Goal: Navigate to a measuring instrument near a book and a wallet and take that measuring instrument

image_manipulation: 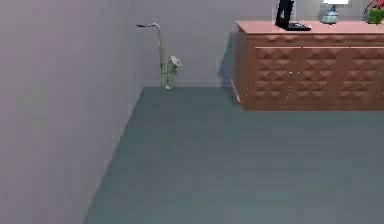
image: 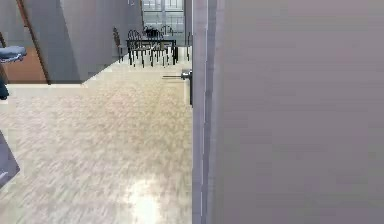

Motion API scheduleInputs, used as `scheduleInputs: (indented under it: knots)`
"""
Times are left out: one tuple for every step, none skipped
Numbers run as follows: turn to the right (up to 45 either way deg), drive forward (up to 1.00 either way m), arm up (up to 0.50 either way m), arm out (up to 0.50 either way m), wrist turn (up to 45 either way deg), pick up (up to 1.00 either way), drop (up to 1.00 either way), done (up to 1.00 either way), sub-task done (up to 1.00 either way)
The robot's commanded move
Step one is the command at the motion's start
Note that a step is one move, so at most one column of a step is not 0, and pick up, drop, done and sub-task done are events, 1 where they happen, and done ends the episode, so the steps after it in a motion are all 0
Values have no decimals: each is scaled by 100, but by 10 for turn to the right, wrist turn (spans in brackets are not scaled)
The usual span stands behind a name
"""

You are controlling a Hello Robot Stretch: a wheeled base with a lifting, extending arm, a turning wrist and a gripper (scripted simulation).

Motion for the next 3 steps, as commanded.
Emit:
scheduleInputs:
  knots:
    - [-450,0,0,0,0,0,0,0,0]
    - [-450,0,0,0,0,0,0,0,0]
    - [-300,0,0,0,0,0,0,0,0]
